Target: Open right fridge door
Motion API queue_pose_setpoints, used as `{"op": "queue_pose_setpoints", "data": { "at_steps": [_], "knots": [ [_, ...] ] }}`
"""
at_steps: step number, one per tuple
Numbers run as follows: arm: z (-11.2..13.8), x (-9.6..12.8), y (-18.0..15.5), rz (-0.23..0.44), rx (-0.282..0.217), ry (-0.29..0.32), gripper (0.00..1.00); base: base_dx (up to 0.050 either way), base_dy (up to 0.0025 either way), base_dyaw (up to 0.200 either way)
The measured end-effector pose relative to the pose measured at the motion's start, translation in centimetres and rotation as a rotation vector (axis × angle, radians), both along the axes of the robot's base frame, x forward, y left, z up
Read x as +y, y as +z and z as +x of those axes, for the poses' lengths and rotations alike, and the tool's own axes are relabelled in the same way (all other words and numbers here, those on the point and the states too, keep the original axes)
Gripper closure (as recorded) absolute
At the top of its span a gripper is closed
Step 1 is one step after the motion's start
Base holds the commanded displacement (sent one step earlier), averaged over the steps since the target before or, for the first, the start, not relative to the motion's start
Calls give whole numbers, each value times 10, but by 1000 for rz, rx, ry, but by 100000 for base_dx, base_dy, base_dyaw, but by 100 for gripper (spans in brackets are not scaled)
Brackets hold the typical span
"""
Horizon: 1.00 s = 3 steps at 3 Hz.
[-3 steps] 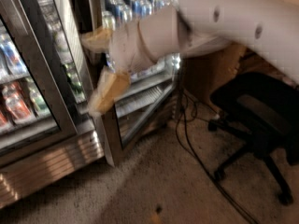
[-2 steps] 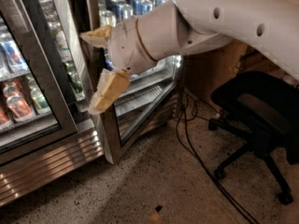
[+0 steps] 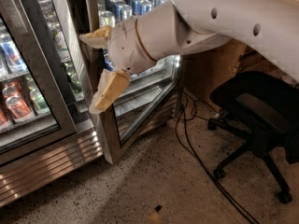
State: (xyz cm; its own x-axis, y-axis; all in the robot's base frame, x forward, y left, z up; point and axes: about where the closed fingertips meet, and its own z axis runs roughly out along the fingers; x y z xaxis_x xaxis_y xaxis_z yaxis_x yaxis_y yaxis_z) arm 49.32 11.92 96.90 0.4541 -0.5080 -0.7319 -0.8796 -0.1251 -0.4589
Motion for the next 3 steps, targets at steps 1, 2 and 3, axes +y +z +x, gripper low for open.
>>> {"op": "queue_pose_setpoints", "data": {
  "at_steps": [1, 2, 3],
  "knots": [
    [-75, 15, 17, 14, 39, 119, 0, 0, 0, 0],
    [-176, 58, 51, 75, 107, 298, 0, 0, 0, 0],
    [-230, 82, 75, 94, 148, 407, 0, 0, 0, 0]
  ]
}}
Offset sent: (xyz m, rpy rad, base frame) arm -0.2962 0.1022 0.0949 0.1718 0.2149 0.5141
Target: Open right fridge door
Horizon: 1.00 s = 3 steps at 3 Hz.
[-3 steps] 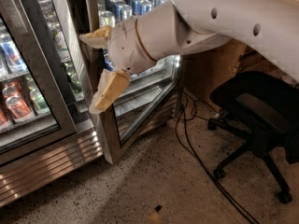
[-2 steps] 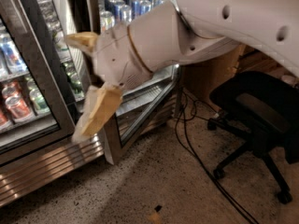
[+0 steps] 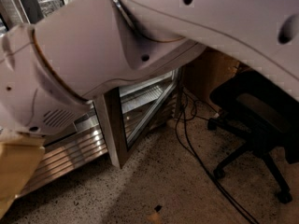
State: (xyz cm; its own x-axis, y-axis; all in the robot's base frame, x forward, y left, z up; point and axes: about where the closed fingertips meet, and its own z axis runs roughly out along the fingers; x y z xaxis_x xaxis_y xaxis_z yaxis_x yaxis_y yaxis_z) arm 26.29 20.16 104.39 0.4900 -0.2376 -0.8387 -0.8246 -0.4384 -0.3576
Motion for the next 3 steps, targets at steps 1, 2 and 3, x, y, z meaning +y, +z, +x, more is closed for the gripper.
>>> {"op": "queue_pose_setpoints", "data": {
  "at_steps": [1, 2, 3],
  "knots": [
    [-5, 1, 0, -7, -3, -10, 0, 0, 0, 0],
    [-5, -2, -25, -49, 57, -78, 0, 0, 0, 0],
    [-2, -9, -68, -91, 179, -133, 0, 0, 0, 0]
  ]
}}
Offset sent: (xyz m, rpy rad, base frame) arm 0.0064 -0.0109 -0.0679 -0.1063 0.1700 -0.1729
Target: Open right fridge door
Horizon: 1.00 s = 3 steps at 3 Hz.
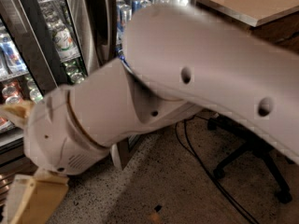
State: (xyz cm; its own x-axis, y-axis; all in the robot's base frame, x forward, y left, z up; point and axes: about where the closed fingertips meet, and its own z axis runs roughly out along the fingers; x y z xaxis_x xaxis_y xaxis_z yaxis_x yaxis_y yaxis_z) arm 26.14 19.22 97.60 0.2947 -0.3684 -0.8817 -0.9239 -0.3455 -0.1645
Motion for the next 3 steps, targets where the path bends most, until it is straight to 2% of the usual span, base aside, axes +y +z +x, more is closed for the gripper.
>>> {"op": "queue_pose_setpoints", "data": {
  "at_steps": [1, 2, 3],
  "knots": [
    [3, -1, -23, -39, 80, -6, 0, 0, 0, 0],
    [3, -1, -23, -39, 80, -6, 0, 0, 0, 0],
    [-1, 3, -47, -10, 117, -49, 0, 0, 0, 0]
  ]
}}
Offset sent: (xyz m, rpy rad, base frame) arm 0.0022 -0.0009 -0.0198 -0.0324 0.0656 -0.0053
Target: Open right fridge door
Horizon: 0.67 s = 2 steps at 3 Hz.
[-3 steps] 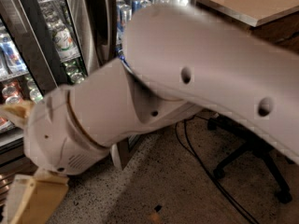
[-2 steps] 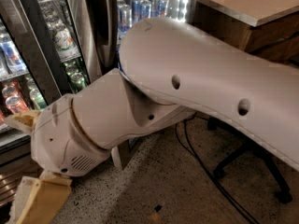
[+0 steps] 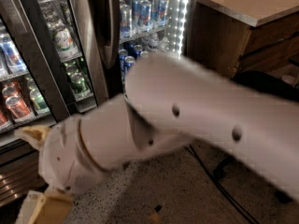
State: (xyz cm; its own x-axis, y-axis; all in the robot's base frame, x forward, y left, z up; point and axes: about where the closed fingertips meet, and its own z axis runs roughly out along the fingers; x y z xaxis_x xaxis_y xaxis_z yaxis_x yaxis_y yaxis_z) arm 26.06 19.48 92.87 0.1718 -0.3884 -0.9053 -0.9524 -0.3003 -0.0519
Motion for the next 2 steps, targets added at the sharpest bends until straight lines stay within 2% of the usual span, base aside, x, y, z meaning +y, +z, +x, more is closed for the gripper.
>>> {"op": "queue_pose_setpoints", "data": {
  "at_steps": [1, 2],
  "knots": [
    [-2, 3, -43, 15, 63, -122, 0, 0, 0, 0],
    [1, 0, -76, -21, 94, -279, 0, 0, 0, 0]
  ]
}}
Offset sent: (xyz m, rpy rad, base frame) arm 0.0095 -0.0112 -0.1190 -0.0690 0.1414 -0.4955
